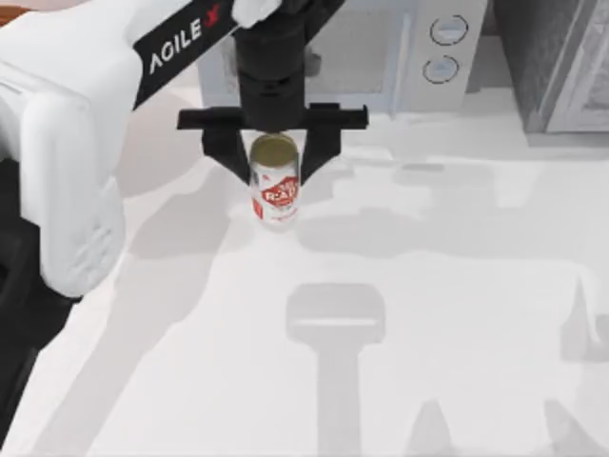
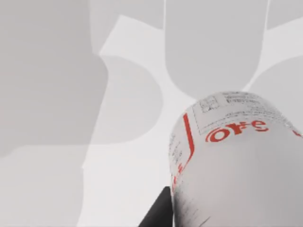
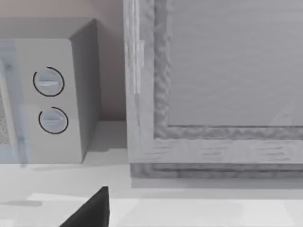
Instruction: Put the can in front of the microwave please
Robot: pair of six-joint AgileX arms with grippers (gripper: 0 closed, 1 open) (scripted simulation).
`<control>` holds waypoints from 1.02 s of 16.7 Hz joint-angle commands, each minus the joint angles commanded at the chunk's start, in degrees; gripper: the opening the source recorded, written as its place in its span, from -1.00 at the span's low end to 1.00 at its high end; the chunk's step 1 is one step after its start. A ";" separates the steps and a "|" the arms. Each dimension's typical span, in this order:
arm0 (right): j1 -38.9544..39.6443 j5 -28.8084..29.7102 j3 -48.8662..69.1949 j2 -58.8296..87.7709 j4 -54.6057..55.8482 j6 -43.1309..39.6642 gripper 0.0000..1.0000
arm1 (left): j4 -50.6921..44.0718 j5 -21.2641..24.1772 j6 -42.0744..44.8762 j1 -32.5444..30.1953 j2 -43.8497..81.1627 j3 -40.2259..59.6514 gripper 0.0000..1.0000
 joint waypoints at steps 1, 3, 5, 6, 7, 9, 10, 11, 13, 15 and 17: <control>0.00 0.00 0.00 0.00 0.00 0.00 1.00 | 0.00 0.00 0.00 0.00 0.00 0.00 -0.70; 0.00 0.00 0.00 0.00 0.00 0.00 1.00 | 0.00 0.00 0.00 0.00 0.00 0.00 -0.40; 0.00 0.00 0.00 0.00 0.00 0.00 1.00 | 0.00 0.00 0.00 0.00 0.00 0.00 -0.10; 0.00 0.00 0.00 0.00 0.00 0.00 1.00 | 0.00 0.00 0.00 0.00 0.00 0.00 0.06; 0.00 0.00 0.00 0.00 0.00 0.00 1.00 | 0.00 0.00 0.00 0.00 0.00 0.00 0.21; 0.00 0.00 0.00 0.00 0.00 0.00 1.00 | 0.00 0.00 0.00 0.00 0.00 0.00 0.51; 0.00 0.00 0.00 0.00 0.00 0.00 1.00 | 0.00 0.00 0.00 0.00 0.00 0.00 0.66; 0.00 0.00 0.00 0.00 0.00 0.00 1.00 | 0.00 0.00 0.00 0.00 0.00 0.00 0.81; 0.00 0.00 0.00 0.00 0.00 0.00 1.00 | 0.00 0.00 0.00 0.00 0.00 0.00 1.00; 0.00 0.00 0.00 0.00 0.00 0.00 1.00 | 0.00 0.00 0.00 0.00 0.00 0.00 1.00; 0.00 0.00 0.00 0.00 0.00 0.00 1.00 | 0.00 0.00 0.00 0.00 0.00 0.00 1.00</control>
